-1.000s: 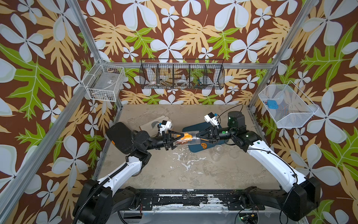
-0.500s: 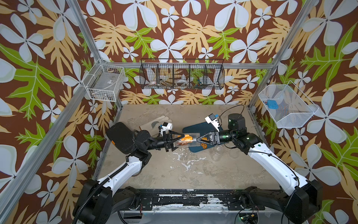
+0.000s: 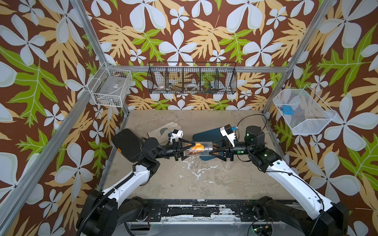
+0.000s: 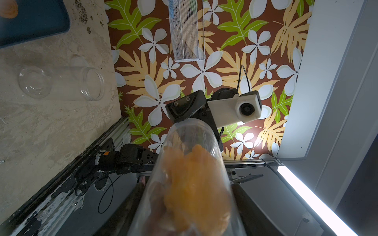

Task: Pour the cookies out of the jar
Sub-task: Unscrew the lid from the jar.

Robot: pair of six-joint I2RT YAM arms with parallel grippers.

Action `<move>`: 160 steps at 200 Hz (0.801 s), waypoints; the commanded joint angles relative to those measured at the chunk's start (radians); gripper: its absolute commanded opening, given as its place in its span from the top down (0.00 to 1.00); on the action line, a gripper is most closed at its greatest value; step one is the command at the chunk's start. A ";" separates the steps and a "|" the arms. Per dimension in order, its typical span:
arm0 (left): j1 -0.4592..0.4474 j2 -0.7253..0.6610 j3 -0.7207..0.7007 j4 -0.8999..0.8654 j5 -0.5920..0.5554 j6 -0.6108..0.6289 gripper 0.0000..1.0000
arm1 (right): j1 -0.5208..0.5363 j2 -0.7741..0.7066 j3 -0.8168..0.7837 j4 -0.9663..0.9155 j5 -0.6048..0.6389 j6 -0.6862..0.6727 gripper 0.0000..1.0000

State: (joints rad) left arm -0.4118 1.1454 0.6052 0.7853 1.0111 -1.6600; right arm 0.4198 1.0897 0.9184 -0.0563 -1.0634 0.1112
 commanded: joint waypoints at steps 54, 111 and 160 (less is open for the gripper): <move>0.009 -0.021 -0.025 0.000 -0.022 -0.017 0.67 | 0.054 -0.062 -0.047 0.023 0.120 -0.533 0.41; 0.008 -0.025 -0.034 -0.001 -0.023 -0.017 0.67 | 0.102 -0.122 -0.065 -0.060 0.218 -0.824 0.38; 0.008 -0.024 -0.033 0.002 -0.022 -0.015 0.67 | 0.103 -0.134 -0.061 -0.085 0.247 -0.792 0.00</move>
State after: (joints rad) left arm -0.4061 1.1240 0.5709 0.7601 0.9974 -1.6699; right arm 0.5228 0.9668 0.8513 -0.1204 -0.8299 -0.6926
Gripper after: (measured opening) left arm 0.646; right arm 1.000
